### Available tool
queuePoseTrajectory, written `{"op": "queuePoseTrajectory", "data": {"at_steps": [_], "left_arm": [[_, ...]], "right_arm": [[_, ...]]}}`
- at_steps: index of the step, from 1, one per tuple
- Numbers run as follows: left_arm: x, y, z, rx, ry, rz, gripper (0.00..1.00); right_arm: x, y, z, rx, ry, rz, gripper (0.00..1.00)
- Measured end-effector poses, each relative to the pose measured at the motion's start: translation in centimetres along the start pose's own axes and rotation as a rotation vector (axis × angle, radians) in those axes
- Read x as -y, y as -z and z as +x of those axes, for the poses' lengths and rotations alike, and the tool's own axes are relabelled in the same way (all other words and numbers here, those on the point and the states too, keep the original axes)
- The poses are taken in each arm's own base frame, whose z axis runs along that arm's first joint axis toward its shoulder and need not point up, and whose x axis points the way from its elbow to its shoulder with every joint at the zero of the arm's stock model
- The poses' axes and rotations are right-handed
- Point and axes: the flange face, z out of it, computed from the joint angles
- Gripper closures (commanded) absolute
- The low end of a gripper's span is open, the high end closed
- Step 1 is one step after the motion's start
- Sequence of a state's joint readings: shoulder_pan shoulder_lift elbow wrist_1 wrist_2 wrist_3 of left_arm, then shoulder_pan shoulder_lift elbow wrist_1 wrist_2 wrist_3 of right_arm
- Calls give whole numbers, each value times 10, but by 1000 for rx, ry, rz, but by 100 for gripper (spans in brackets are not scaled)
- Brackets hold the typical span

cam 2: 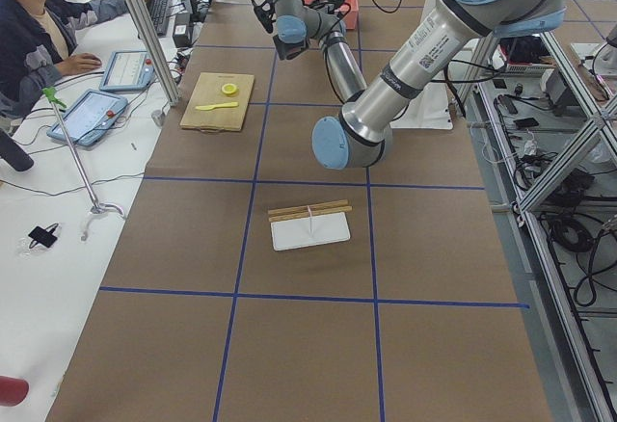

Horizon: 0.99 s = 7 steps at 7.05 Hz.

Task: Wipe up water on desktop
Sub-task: 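Grasp the hanging grey cloth with the right gripper below the left gripper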

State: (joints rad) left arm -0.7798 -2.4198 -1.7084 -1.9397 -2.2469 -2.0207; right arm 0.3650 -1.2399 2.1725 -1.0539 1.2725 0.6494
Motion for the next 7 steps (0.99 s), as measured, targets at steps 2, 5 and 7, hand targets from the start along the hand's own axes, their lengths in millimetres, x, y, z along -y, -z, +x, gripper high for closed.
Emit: {"op": "queuePoseTrajectory", "data": {"at_steps": [2,5,7], "left_arm": [[-7,5,4,-11,11,-6,100],[-26,5,0,-16,29,-36,100],[-32,2,-3,-13,40,-47,100]], "right_arm": [[2,-2,-2,-4,-17,8,0],[3,-13,-8,-16,-55,17,17],[4,-15,-11,-7,-106,27,38]]}}
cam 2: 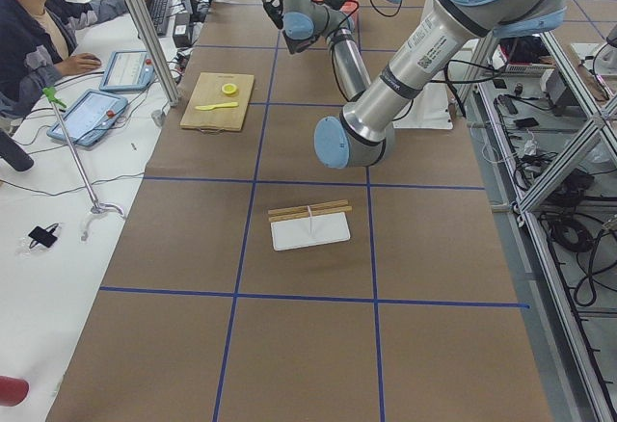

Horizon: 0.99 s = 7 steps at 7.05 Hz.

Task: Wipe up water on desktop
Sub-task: 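Grasp the hanging grey cloth with the right gripper below the left gripper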

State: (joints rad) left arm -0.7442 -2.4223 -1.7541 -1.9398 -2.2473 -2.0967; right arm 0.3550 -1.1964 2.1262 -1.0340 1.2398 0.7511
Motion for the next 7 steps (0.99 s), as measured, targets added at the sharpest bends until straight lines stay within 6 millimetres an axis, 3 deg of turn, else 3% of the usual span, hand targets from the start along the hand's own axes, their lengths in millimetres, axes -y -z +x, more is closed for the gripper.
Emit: {"op": "queuePoseTrajectory", "data": {"at_steps": [2,4,5,6,7], "left_arm": [[-2,1,0,-2,4,-3,100],[-3,1,0,-2,3,-5,100],[-2,1,-1,-2,3,-5,95],[-2,1,-1,-1,2,-5,62],[-2,1,-1,-1,2,-3,50]], "right_arm": [[0,-1,-1,5,-35,4,100],[2,1,-1,14,-47,12,100],[2,1,-1,17,-50,14,100],[2,2,-1,19,-51,14,100],[2,2,-1,19,-53,14,100]]}}
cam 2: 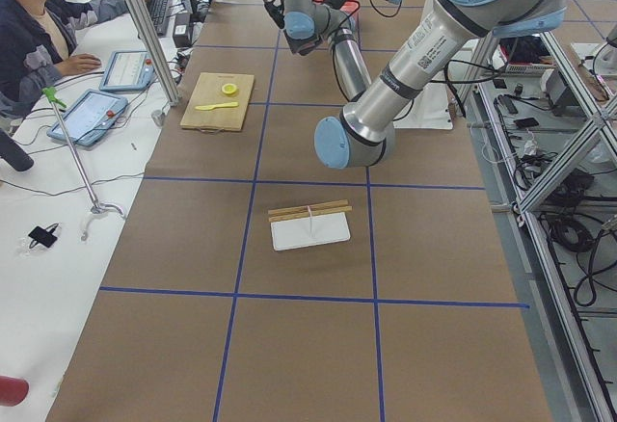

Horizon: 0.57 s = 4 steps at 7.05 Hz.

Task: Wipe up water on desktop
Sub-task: 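Open the left gripper and withdraw it while the right gripper lowers the cloth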

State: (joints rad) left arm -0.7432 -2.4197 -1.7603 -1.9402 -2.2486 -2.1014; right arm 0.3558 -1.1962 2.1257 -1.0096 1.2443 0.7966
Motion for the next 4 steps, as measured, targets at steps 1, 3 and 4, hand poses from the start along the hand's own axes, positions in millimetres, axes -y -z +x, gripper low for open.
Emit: {"op": "queuePoseTrajectory", "data": {"at_steps": [1,3,4], "left_arm": [[5,5,1,-6,0,11,28],[45,36,2,-39,14,80,17],[72,53,-4,-51,33,123,17]], "right_arm": [[-2,-1,0,-1,-33,-4,100],[-20,-11,-6,-24,-173,-54,100],[-31,-23,-12,-73,-213,-107,100]]}}
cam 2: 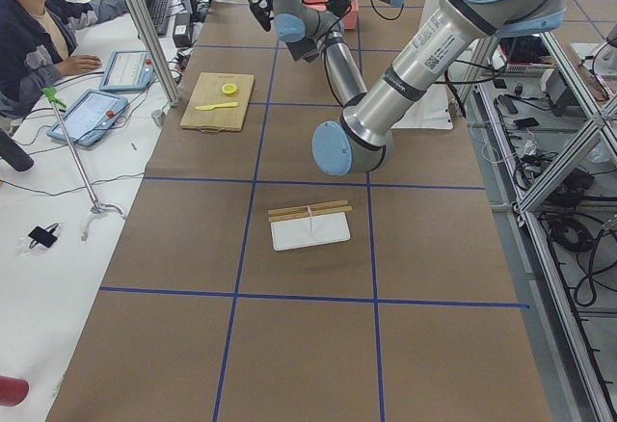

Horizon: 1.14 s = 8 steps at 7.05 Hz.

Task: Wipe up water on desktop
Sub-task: 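Open the left gripper and withdraw it while the right gripper lowers the cloth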

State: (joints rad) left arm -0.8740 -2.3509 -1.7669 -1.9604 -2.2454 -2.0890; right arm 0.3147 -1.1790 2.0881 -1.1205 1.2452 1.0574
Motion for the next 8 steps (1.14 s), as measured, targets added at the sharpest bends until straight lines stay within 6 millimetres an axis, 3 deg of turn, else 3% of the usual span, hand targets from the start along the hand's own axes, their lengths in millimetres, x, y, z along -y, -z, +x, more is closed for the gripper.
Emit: {"op": "queuePoseTrajectory", "data": {"at_steps": [2,4,6,7,8], "left_arm": [[64,24,-26,-3,7,107,17],[147,62,-88,53,-109,235,17],[219,101,-150,164,-311,320,17],[240,117,-169,208,-372,342,17],[255,129,-180,244,-411,356,17]], "right_arm": [[-14,-28,-16,-141,-55,-130,100],[-43,-59,-27,-198,-177,-318,100],[-78,-73,-31,-230,-243,-554,100],[-89,-73,-19,-256,-259,-649,100],[-93,-69,12,-284,-283,-733,100]]}}
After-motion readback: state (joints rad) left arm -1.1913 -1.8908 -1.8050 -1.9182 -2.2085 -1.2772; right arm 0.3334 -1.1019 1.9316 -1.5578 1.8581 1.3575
